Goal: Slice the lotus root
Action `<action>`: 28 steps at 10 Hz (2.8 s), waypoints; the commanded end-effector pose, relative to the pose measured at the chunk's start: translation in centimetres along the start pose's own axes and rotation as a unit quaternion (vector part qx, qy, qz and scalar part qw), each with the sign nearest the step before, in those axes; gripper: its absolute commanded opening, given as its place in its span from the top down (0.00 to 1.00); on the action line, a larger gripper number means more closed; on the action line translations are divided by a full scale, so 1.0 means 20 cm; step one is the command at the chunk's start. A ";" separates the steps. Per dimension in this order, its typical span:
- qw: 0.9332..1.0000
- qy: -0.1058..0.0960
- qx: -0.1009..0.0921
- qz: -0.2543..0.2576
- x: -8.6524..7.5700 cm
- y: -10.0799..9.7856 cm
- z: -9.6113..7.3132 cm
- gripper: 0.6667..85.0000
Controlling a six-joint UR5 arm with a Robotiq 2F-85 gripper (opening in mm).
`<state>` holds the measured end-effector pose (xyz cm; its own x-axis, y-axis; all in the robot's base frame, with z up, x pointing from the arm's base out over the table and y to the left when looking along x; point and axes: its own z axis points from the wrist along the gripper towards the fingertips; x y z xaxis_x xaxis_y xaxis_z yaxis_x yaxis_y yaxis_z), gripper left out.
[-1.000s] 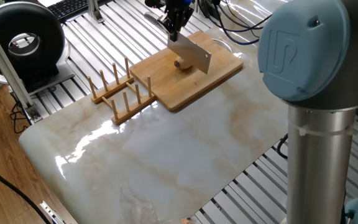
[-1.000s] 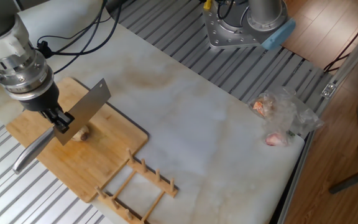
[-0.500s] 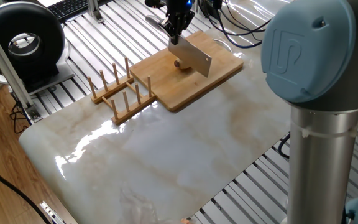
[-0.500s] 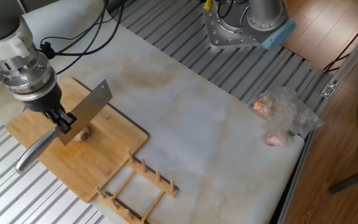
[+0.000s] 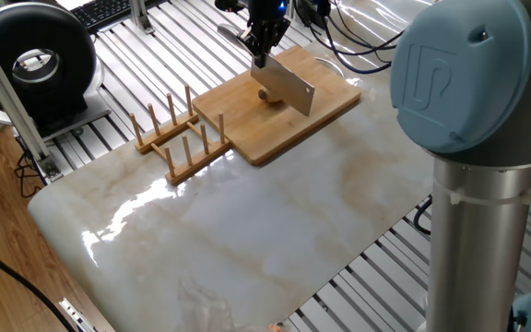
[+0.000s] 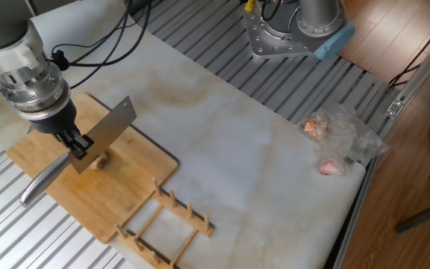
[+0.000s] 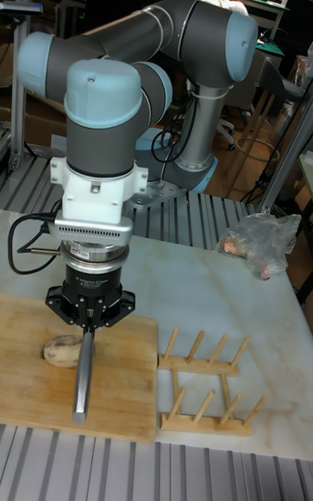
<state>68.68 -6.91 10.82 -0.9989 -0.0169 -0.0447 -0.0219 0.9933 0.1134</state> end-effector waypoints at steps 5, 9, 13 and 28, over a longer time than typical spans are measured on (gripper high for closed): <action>1.000 -0.005 -0.008 -0.003 0.01 -0.01 0.00 0.99; 1.000 -0.006 -0.019 -0.004 0.01 0.00 0.01 0.99; 1.000 -0.005 -0.008 -0.003 0.01 -0.02 0.02 0.99; 1.000 0.000 0.030 0.009 0.01 -0.04 0.07 0.99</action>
<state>68.32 -7.68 8.94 -0.9991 -0.0040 -0.0415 -0.0065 0.9982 0.0603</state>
